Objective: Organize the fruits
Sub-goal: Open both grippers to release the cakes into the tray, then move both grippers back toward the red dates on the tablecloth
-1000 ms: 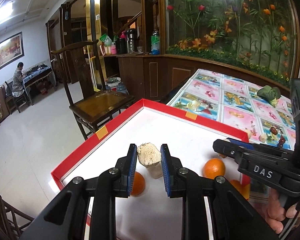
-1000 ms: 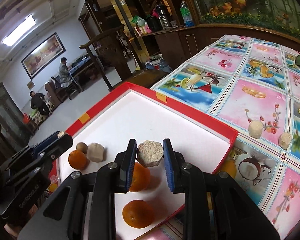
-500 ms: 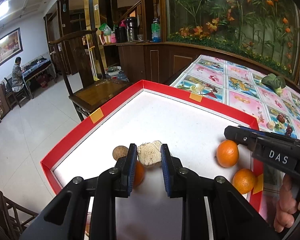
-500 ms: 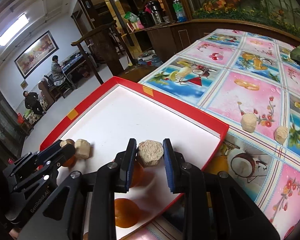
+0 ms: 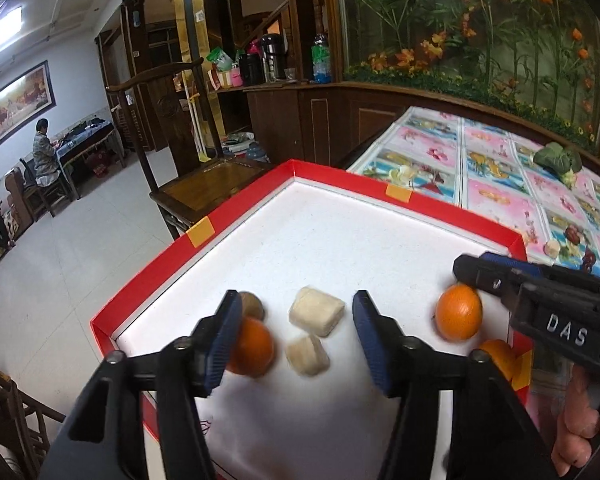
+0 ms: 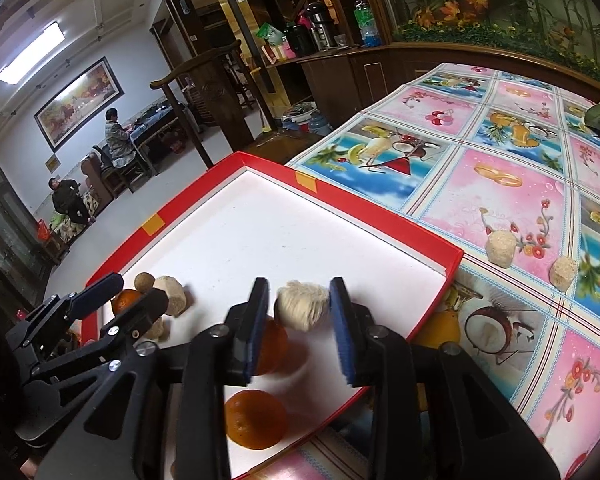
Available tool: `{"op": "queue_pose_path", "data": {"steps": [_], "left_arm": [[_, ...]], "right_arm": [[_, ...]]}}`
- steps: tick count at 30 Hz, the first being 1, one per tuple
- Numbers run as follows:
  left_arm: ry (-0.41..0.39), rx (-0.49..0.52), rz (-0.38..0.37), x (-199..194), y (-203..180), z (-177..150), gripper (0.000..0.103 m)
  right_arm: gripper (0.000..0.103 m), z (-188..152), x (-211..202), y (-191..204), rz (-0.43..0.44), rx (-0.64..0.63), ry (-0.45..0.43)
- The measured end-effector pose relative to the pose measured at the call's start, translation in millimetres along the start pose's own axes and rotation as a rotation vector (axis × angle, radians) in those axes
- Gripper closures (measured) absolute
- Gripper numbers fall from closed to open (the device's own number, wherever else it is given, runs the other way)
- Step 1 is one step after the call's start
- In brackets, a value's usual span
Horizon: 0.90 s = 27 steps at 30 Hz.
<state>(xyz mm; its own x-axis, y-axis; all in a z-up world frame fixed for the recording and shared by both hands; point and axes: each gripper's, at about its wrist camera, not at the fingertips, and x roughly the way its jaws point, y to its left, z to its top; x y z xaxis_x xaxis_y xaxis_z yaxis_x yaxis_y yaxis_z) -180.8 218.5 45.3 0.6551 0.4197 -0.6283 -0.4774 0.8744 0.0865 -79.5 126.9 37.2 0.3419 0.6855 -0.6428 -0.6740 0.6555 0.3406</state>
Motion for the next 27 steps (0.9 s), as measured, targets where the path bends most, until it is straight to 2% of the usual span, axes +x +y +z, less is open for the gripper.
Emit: {"op": "queue_pose_path", "data": {"steps": [11, 27], "left_arm": [[-0.033, -0.029, 0.009, -6.8, 0.8, 4.6, 0.042], [-0.035, 0.020, 0.013, -12.3, -14.2, 11.6, 0.040]], "right_arm": [[0.058, 4.8, -11.7, -2.2, 0.039, 0.015, -0.034], [0.057, 22.9, -43.5, -53.4, -0.007, 0.157, -0.120]]}}
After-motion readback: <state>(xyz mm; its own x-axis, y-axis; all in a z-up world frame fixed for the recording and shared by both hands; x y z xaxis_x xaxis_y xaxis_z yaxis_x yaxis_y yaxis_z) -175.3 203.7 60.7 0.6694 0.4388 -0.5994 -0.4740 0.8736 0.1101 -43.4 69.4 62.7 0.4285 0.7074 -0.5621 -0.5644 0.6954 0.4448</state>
